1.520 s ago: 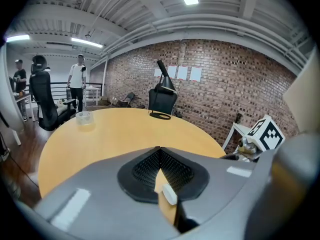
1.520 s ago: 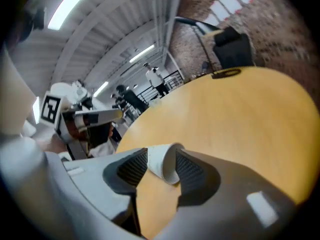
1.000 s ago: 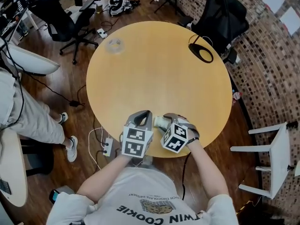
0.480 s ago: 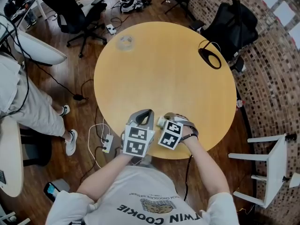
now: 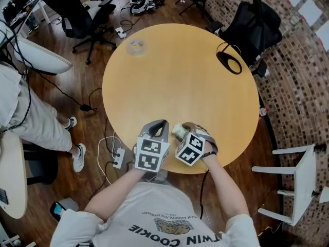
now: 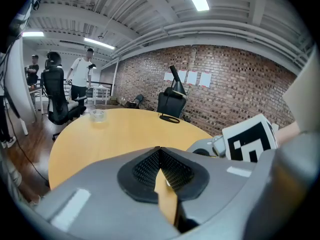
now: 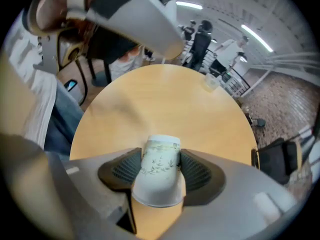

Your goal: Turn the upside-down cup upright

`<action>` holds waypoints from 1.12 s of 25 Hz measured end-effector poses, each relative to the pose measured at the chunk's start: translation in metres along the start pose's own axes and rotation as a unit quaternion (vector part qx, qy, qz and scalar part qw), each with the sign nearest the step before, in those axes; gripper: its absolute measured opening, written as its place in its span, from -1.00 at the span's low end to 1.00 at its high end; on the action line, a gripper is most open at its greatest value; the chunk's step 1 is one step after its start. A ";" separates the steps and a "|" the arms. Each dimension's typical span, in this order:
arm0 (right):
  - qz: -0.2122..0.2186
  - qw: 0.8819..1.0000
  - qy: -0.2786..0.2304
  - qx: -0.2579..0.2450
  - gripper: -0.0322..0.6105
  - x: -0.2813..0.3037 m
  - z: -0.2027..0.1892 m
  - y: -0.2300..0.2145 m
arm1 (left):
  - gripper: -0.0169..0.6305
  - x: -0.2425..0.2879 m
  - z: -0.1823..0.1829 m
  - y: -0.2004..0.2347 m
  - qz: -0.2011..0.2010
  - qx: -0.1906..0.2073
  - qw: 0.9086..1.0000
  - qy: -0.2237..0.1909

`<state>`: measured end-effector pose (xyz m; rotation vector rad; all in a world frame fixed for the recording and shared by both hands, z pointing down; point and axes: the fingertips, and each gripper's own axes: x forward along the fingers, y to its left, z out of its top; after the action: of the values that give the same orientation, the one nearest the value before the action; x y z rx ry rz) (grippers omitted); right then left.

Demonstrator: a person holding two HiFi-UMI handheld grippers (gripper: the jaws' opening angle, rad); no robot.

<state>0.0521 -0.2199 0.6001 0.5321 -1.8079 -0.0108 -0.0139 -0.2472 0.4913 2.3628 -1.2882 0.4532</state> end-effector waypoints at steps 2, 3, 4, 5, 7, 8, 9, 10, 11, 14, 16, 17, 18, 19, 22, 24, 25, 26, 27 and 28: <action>-0.013 0.996 -0.045 0.080 -0.14 -0.010 0.003 -0.011 | -0.94 0.002 -0.001 -0.003 -0.005 -0.002 1.000 0.005; -0.019 0.990 -0.068 0.121 -0.14 -0.015 0.003 -0.015 | -0.94 0.004 -0.002 -0.007 -0.010 -0.002 1.000 0.007; -0.026 0.983 -0.091 0.156 -0.14 -0.019 0.002 -0.019 | -0.94 0.006 -0.002 -0.010 -0.014 0.001 1.000 0.008; -0.037 0.976 -0.111 0.185 -0.14 -0.023 0.000 -0.023 | -0.94 0.008 -0.003 -0.014 -0.018 0.004 1.000 0.009; -0.065 0.958 -0.152 0.235 -0.14 -0.029 -0.007 -0.030 | -0.94 0.012 -0.004 -0.022 -0.026 0.008 1.000 0.010; -0.080 0.946 -0.173 0.261 -0.14 -0.032 -0.011 -0.033 | -0.94 0.014 -0.005 -0.026 -0.029 0.011 0.999 0.011; -0.094 0.933 -0.195 0.286 -0.14 -0.034 -0.015 -0.035 | -0.94 0.015 -0.005 -0.029 -0.032 0.016 0.999 0.013; -0.106 0.920 -0.216 0.309 -0.14 -0.036 -0.017 -0.036 | -0.94 0.015 -0.005 -0.031 -0.034 0.021 0.999 0.016; -0.119 0.907 -0.235 0.328 -0.14 -0.038 -0.019 -0.036 | -0.94 0.015 -0.005 -0.034 -0.036 0.026 0.999 0.019; -0.152 0.885 -0.269 0.349 -0.14 -0.039 -0.029 -0.033 | -0.94 0.018 -0.006 -0.044 -0.041 0.032 0.998 0.025; -0.171 0.874 -0.285 0.354 -0.14 -0.041 -0.034 -0.031 | -0.94 0.022 -0.007 -0.052 -0.044 0.031 0.998 0.027; -0.179 0.869 -0.292 0.357 -0.14 -0.042 -0.036 -0.030 | -0.94 0.022 -0.008 -0.054 -0.044 0.033 0.998 0.028; -0.184 0.865 -0.297 0.359 -0.14 -0.042 -0.037 -0.028 | -0.94 0.023 -0.008 -0.056 -0.044 0.035 0.998 0.029; -0.188 0.862 -0.301 0.362 -0.14 -0.042 -0.038 -0.026 | -0.94 0.022 -0.009 -0.057 -0.044 0.036 0.998 0.032; -0.191 0.858 -0.305 0.367 -0.14 -0.044 -0.044 -0.021 | -0.94 0.023 -0.012 -0.061 -0.042 0.037 0.998 0.034; -0.191 0.857 -0.303 0.369 -0.14 -0.047 -0.049 -0.017 | -0.94 0.022 -0.012 -0.065 -0.040 0.038 0.998 0.033; -0.191 0.858 -0.302 0.369 -0.14 -0.048 -0.051 -0.014 | -0.94 0.021 -0.012 -0.067 -0.039 0.038 0.998 0.032; -0.190 0.858 -0.301 0.369 -0.14 -0.049 -0.053 -0.012 | -0.94 0.020 -0.012 -0.068 -0.037 0.038 0.998 0.031; -0.189 0.859 -0.301 0.368 -0.14 -0.050 -0.055 -0.010 | -0.94 0.019 -0.012 -0.070 -0.035 0.040 0.998 0.031; -0.189 0.860 -0.300 0.368 -0.14 -0.049 -0.057 -0.008 | -0.94 0.019 -0.012 -0.071 -0.033 0.042 0.998 0.030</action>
<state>0.1171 -0.1947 0.5703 1.5696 -2.2559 0.2882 0.0552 -0.2199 0.4966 2.4333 -1.1833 0.5632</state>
